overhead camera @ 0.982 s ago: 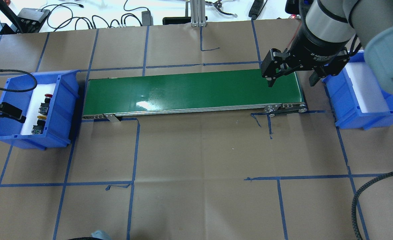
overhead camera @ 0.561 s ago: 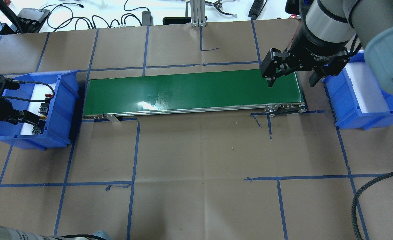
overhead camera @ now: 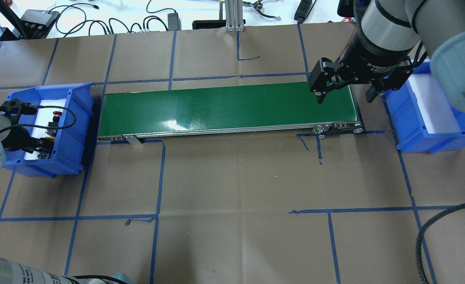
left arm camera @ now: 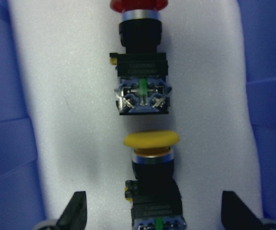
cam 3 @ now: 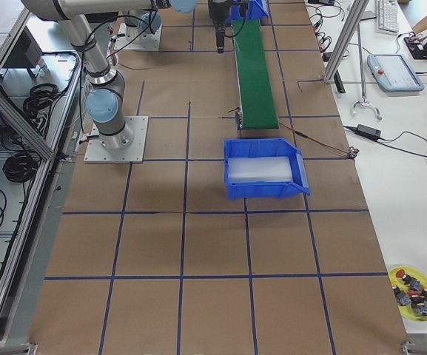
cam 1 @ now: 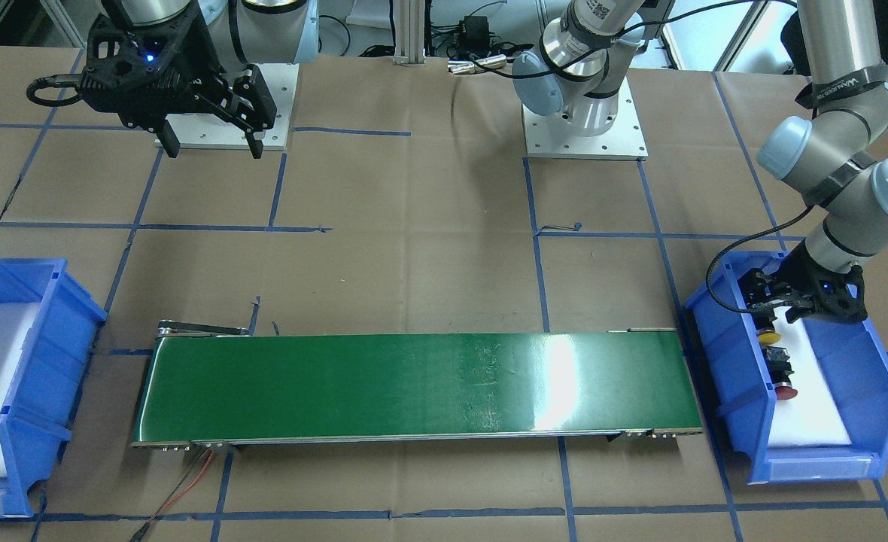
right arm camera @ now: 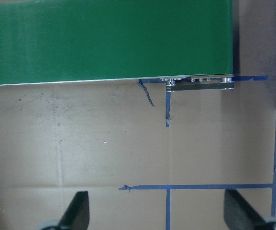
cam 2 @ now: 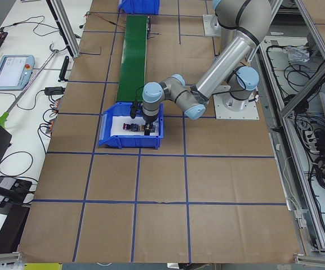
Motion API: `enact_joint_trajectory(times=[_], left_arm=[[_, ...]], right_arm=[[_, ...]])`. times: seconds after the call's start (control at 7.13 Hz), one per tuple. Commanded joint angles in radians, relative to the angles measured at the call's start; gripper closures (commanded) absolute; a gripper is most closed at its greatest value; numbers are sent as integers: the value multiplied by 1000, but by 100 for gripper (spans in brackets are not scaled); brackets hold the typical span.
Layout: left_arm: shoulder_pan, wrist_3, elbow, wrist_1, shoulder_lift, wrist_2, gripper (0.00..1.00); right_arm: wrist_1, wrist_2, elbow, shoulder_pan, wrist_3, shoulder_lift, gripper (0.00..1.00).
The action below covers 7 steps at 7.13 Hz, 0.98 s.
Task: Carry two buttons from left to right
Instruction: 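Lift the yellow button and carry it with the left gripper onto the belt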
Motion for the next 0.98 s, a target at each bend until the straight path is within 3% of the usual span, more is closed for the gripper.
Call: enact_joint_trajectory(times=[0.0, 0.14, 0.28, 0.42, 0.56, 0.7, 0.84], left_arm=[[0, -1, -7, 14, -11, -2, 24], [2, -14, -4, 14, -11, 1, 58], [2, -44, 0, 14, -11, -2, 80], [2, -52, 6, 12, -10, -4, 90], [5, -57, 17, 11, -4, -4, 94], [3, -78, 61, -1, 16, -1, 94], [0, -77, 138, -102, 38, 2, 94]], right_arm=[[0, 0, 1, 0, 0, -1, 0], [0, -2, -1, 0, 0, -1, 0], [3, 0, -9, 0, -2, -1, 0], [11, -3, -18, -2, -5, -9, 0], [15, -6, -24, -3, -5, -14, 0], [14, -6, -26, -3, -5, -12, 0], [14, -3, -23, -3, -5, -5, 0]])
